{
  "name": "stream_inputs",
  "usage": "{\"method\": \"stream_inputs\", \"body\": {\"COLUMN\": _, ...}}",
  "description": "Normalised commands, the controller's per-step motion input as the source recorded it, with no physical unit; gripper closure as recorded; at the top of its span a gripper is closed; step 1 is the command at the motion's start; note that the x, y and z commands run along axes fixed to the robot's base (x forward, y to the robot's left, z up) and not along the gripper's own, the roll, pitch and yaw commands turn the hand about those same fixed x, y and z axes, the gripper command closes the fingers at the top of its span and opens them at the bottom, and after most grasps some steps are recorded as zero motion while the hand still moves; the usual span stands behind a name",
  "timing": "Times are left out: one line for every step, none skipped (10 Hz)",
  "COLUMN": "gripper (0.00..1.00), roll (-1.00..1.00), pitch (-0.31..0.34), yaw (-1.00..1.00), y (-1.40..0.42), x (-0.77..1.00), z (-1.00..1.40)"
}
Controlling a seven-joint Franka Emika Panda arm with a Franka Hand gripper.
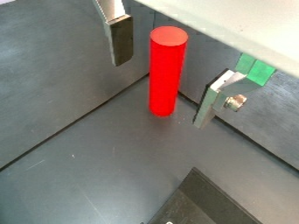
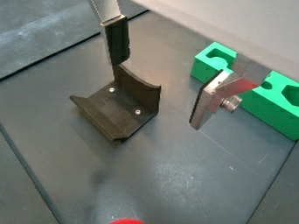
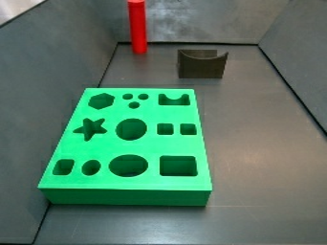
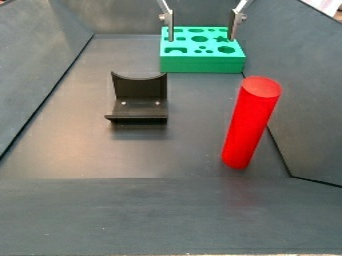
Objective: Pick up the round object. Move up. Move to above the board. Insert the round object.
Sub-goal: Pick up the round object.
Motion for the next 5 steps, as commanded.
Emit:
{"method": "stream_inputs", "body": {"gripper": 0.0, "roll": -0.02, "pitch": 0.0, "yaw": 0.0, "y": 0.21, "x": -0.08, "z": -0.14}}
{"method": "stream_inputs", "body": {"gripper": 0.0, "roll": -0.02, "pitch": -0.084, "yaw": 0.0, "y": 0.46, "x": -0.47, "z": -0.3}}
{"method": "stream_inputs", "body": {"gripper": 0.0, "roll": 0.02, "pitch": -0.06, "yaw": 0.05, "y": 0.47, "x": -0.64, "z": -0.41}}
{"method": "stream_inputs", "body": {"gripper": 0.0, "roll": -0.04, "pitch": -0.114, "yaw": 0.11, "y": 0.85, "x": -0.69, "z": -0.19}}
{"method": "stream_inputs", "body": {"gripper": 0.0, "roll": -0.03, "pitch": -0.18, "yaw": 0.04, "y": 0.78, "x": -0.7, "z": 0.0}}
